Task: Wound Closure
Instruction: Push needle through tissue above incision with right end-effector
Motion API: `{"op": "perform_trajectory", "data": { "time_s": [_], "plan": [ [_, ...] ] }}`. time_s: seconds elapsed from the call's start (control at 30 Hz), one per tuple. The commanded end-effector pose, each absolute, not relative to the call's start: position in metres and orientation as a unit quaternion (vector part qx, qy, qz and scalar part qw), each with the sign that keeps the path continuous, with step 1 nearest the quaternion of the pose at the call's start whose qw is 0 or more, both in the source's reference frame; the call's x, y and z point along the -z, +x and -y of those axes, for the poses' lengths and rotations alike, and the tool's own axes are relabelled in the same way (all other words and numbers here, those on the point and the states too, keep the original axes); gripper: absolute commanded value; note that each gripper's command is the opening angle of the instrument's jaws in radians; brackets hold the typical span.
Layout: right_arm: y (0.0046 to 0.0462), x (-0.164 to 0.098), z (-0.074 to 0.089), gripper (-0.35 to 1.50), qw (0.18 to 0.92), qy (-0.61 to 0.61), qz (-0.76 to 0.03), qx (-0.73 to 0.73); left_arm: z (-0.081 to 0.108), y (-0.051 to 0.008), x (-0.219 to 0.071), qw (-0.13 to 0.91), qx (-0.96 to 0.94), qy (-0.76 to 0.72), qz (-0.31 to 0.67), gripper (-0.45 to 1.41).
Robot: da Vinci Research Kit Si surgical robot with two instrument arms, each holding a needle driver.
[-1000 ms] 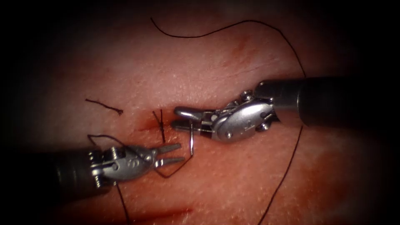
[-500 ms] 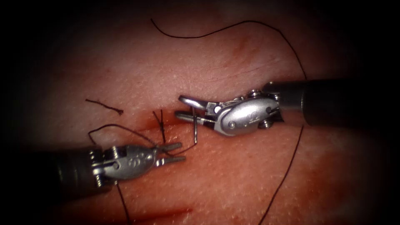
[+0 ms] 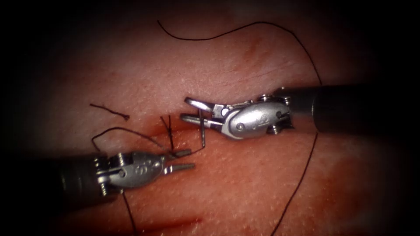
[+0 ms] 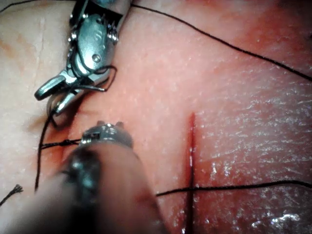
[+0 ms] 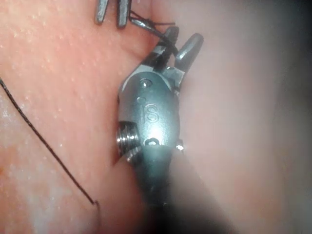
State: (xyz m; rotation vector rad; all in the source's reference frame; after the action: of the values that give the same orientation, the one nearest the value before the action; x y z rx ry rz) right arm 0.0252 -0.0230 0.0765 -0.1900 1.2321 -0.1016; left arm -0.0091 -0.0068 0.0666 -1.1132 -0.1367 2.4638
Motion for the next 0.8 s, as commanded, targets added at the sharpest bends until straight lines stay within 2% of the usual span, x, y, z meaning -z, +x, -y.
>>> {"op": "perform_trajectory", "data": {
  "time_s": [0.03, 0.8],
  "plan": [
    [0.0258, -0.0772, 0.0234, -0.35, 0.81, -0.09, -0.577, 0.049, 0.0067, -0.0096, -0.0671, 0.215, -0.889, -0.402, 0.049, -0.1],
    [0.0242, -0.0716, 0.0246, -0.35, 0.798, -0.177, -0.561, 0.129, 0.0069, -0.0093, -0.0672, 0.216, -0.89, -0.4, 0.046, -0.1]
  ]
}}
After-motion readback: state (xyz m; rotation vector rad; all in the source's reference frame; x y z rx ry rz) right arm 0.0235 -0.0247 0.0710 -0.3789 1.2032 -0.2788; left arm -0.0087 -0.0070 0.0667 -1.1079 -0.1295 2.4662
